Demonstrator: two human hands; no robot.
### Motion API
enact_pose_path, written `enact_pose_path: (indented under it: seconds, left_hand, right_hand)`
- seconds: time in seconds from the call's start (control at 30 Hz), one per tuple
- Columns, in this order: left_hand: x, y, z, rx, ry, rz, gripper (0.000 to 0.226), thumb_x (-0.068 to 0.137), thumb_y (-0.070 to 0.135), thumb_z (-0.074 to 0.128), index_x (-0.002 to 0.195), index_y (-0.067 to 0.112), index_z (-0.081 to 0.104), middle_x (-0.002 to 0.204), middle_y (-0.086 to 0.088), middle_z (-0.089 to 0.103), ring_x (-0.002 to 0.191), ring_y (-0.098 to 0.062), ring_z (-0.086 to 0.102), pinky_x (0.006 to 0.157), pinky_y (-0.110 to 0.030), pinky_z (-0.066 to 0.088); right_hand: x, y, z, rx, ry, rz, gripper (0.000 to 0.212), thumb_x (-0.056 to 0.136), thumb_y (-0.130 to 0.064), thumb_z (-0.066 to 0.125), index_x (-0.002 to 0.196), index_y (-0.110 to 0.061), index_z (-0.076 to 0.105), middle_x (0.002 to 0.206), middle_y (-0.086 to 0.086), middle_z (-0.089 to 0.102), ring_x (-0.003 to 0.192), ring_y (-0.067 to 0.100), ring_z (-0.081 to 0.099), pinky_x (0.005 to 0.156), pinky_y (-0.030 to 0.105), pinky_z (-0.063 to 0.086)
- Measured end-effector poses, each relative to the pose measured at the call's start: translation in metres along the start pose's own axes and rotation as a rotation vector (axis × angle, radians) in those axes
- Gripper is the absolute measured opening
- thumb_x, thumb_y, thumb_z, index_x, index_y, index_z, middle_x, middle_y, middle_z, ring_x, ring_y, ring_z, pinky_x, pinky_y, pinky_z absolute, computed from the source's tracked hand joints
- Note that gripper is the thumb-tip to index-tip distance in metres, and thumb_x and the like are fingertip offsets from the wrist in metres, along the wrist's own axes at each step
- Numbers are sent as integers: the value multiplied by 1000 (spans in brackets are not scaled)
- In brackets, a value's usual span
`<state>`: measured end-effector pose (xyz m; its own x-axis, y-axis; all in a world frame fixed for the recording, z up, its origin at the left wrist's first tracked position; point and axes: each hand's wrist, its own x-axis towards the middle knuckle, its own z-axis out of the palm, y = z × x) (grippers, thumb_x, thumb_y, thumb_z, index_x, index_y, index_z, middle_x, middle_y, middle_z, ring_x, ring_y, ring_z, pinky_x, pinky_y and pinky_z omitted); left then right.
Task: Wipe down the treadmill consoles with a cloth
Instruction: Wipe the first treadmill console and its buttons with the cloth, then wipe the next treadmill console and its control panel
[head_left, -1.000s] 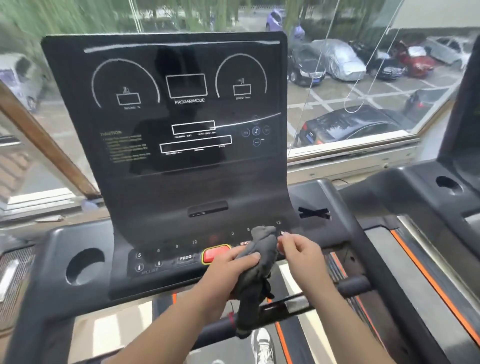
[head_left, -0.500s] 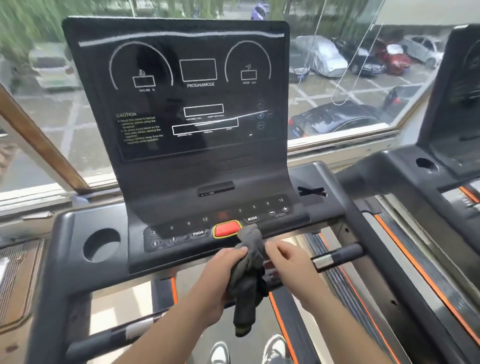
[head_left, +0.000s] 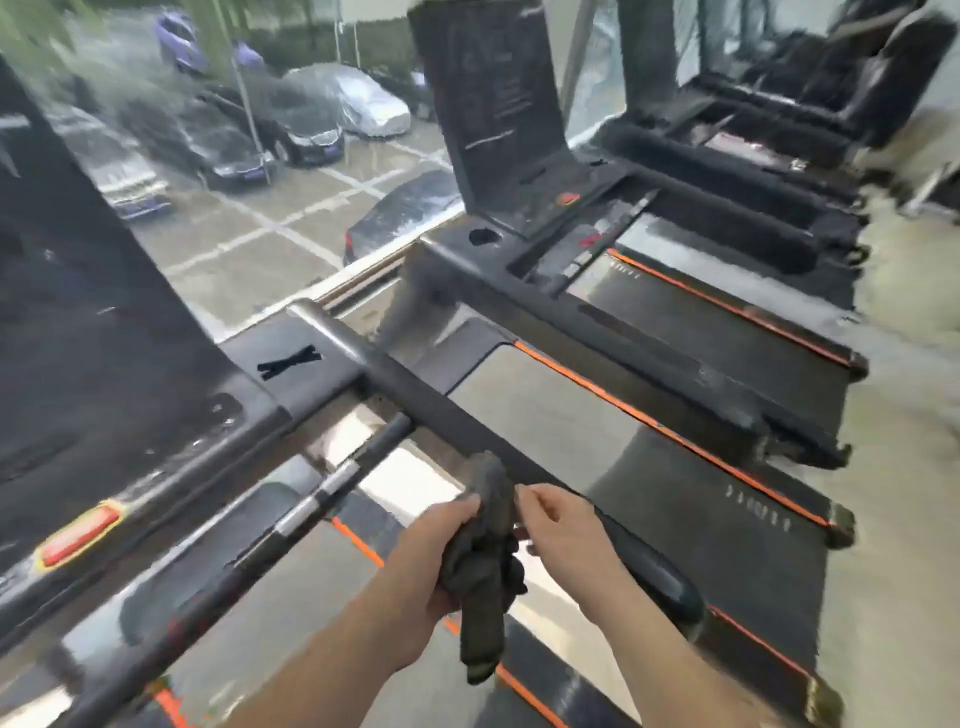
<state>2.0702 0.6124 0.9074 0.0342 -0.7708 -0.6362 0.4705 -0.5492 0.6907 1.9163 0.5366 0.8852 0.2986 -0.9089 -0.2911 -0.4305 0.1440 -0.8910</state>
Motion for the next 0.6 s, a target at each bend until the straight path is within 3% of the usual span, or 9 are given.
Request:
enact_pose_path:
  seconds: [0.07,0.13,0.2,0.27,0.33,0.4,0.47,0.53,0.6]
  left_hand:
    - [8,-16,62,72,-108,-22,51,88,40,70,120,0,67,108,-31,73,86,-42,73,87,-57,59]
    - [18,-33,119,132,-165,-23,40,77,33,82,105,7,72,97,-24,75,79,-37,72,86,-59,59]
    - [28,-50,170,172,-216,-9,26,75,26,84,92,11,72,89,-18,73,72,-31,71,73,-56,64]
    - [36,-65,215,194,-250,-33,17,81,22,78,91,10,72,88,-19,74,68,-29,72,57,-39,60]
    - [41,-79,252,224,-278,-66,10,88,20,72,80,16,77,86,-19,74,66,-29,72,55,-35,58]
    - [47,-88,283,248,-275,-111,20,92,20,71,73,19,77,87,-23,74,67,-33,71,59,-41,60]
    - [50,-91,308,262,-302,-164,16,90,24,74,89,8,76,100,-35,71,76,-41,70,69,-57,62]
    - [63,-95,326,270,-321,-208,48,81,30,82,113,-3,68,117,-42,65,88,-48,66,84,-73,55]
    - [79,-97,345,272,-342,-229,60,77,33,86,120,-3,64,119,-41,64,90,-50,66,91,-79,49]
  right_hand:
    - [-15,37,-58,-1,136,55,42,105,-32,55,72,-6,58,64,0,53,64,12,49,64,32,40]
    - [-33,69,-111,22,286,106,38,105,-31,57,69,-18,63,64,-10,59,64,8,53,65,31,43]
    - [-53,98,-153,44,385,147,37,105,-33,57,77,-15,70,70,-2,67,68,6,58,69,34,48]
    - [-75,124,-186,80,431,182,46,105,-42,54,82,-5,67,78,15,67,71,16,62,72,43,54]
    - [-92,147,-214,116,476,242,49,102,-47,54,83,-3,65,84,21,67,77,31,67,74,48,56]
    - [-103,160,-240,192,508,300,40,103,-37,56,85,-5,70,86,15,72,82,29,71,71,39,57]
    - [-106,164,-264,257,512,336,33,105,-31,56,90,-8,74,86,4,77,78,18,75,69,32,56]
    - [-103,162,-285,297,497,358,34,105,-34,55,94,-10,75,88,3,79,78,17,75,69,32,56]
    - [-96,160,-304,324,469,364,34,105,-39,55,95,-14,76,91,4,78,83,19,76,70,31,57]
